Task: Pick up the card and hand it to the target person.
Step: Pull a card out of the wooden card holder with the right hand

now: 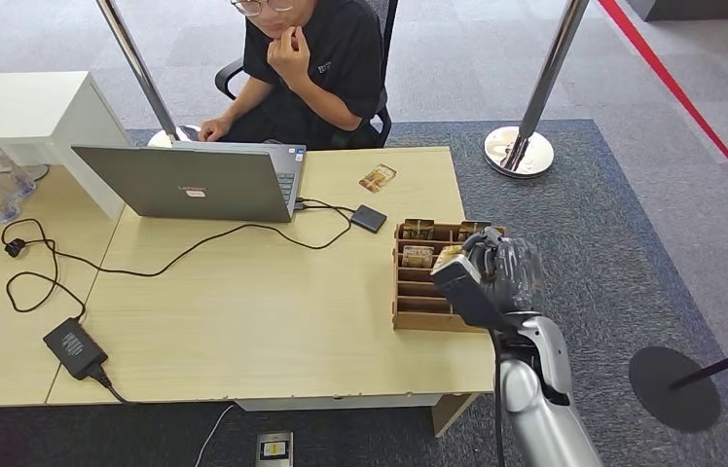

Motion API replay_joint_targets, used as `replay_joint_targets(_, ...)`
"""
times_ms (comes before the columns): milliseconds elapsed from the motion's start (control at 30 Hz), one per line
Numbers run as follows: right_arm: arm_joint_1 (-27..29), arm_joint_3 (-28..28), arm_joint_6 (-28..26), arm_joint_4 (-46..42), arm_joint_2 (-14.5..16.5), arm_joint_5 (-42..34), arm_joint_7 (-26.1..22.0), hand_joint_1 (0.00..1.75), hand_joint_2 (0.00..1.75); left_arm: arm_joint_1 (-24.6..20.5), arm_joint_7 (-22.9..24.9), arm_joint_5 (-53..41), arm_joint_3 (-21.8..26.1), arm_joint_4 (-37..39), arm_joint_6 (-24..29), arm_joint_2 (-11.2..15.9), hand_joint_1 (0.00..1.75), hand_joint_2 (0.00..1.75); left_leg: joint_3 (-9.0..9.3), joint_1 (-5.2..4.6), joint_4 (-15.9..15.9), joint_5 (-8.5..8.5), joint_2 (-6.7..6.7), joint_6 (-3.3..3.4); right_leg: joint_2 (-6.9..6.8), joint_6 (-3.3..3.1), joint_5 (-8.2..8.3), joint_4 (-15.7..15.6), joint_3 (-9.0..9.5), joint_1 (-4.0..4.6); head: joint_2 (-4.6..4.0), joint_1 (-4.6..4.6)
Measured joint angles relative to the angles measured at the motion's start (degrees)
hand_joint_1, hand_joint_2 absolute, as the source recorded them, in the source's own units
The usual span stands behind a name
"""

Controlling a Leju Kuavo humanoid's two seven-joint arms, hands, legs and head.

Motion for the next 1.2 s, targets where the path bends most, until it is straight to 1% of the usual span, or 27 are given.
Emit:
replay_joint_targets(233, -3.09, -1.86, -1.95, 2.88, 1.03, -2.04, -0.18, 1.52, 1.75, -0.18, 0.31, -0.69, 0.00, 0.00, -0.09, 0.13, 0.00, 0.00, 0.00, 0.00, 0.00, 0.00, 0.00, 0.00, 0.00, 0.00, 0.00, 0.00, 0.00, 0.00, -0.01, 0.01)
replay_joint_targets(500, -3.61, -2.79, -2.92, 4.95, 1.95, -2.57, -0.43, 1.56, 1.75, -0.42, 0.92, -1.35, -0.03, 0.00, -0.15, 0.42, 0.00, 0.00, -0.01, 0.00, 0.00, 0.00, 0.00, 0.00, 0.00, 0.00, 0.00, 0.00, -0.01, 0.00, 0.00, 0.00)
replay_joint_targets(800, -5.50, -3.59, -4.81, 7.89, 3.28, -6.87, -2.75, 1.57, 1.75, -0.80, 1.23, -1.70, -0.04, 0.00, -0.13, 0.56, 0.00, 0.00, -0.01, 0.00, 0.00, 0.01, 0.00, -0.01, 0.00, 0.00, 0.01, 0.01, 0.00, 0.00, 0.00, 0.01)
replay_joint_targets(1200, -9.04, -3.74, -5.54, 12.15, 4.69, -11.59, -5.63, 1.57, 1.75, -0.96, 1.97, -1.95, -0.04, 0.00, 0.28, 0.56, 0.00, 0.00, -0.01, 0.00, 0.00, 0.02, 0.00, -0.01, 0.00, 0.00, 0.01, 0.02, 0.00, 0.00, 0.00, 0.00)
